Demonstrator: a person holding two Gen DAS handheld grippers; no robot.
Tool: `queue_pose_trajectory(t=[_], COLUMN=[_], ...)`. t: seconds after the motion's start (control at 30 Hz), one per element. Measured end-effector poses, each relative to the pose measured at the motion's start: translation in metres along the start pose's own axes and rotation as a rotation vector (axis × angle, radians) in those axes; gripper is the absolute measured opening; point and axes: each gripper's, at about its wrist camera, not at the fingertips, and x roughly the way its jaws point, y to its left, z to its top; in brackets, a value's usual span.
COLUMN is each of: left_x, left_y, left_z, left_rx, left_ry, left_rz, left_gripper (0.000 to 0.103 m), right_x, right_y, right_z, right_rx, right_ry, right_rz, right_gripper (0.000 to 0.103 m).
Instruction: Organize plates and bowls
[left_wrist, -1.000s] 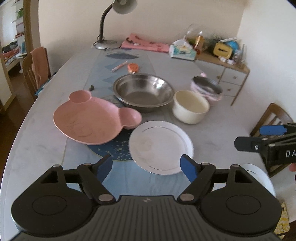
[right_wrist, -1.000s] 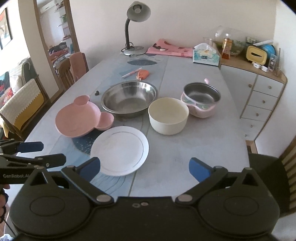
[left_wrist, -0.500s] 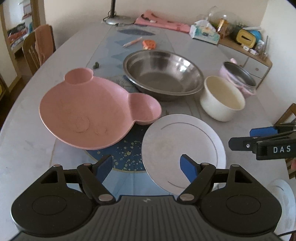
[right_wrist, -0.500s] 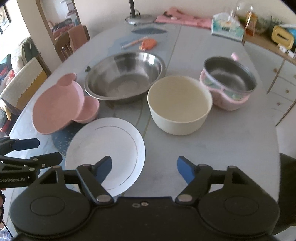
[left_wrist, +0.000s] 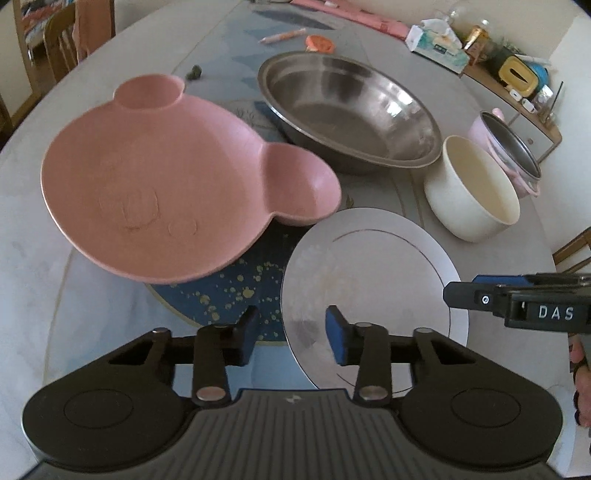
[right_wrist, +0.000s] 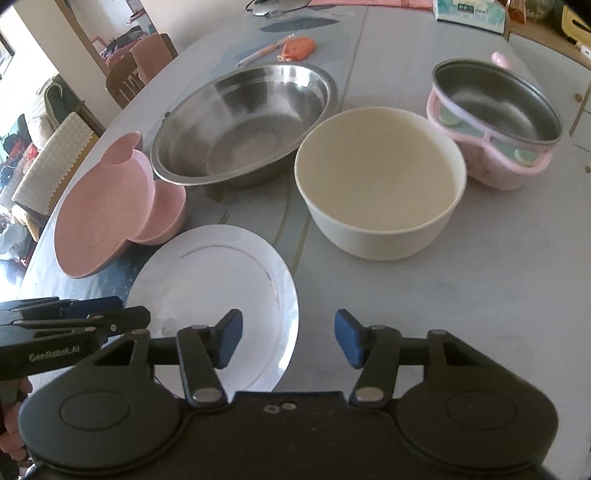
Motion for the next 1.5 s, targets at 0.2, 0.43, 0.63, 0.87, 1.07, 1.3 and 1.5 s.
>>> queue_pose_trajectory(t=[0.2,0.43,0.63,0.87,1.07,1.3,1.5], left_x=[0.002,0.004,0.004,-0.002,-0.009,-0.022,-0.038], left_y=[0.001,0.007,0.008,0.006,0.006,0.005,0.000], left_z=[0.003,0.004,0.004,-0.002,-0.010,-0.022,-0.034], left_rx=[-0.028,-0.062,-0.074,-0.064,-0.065,-0.061,-0.045], left_ry=[-0.001,0.002,-0.005,-0.011,-0.019,-0.023,-0.032], left_rz=[-0.017,-0.032,-0.038,-0.030,-0.030,-0.032,-0.046], left_gripper=[0.029,0.015,0.013,0.013,0.013,0.013,0.013], right_x=[0.006,0.008,0.008,0.003,-0.004,-0.018,-0.036], right_y=[-0.004,-0.008,-0.009,-0.006,-0.003,0.002,0.007], right_z=[-0.002,-0.004,-0.006,-0.012,-0.020,-0.036,-0.050], right_rx=[0.023,0.053,0.069,0.086,0.109,0.149,0.185], right_ry=[0.026,0.030,0.023,0.021,0.022,0.025,0.016], right_rz=[0.027,0.038,0.026,0.014,0.013,0.017,0.019], right_gripper=[0.036,0.020,0.014,0.013,0.012,0.011,0.011])
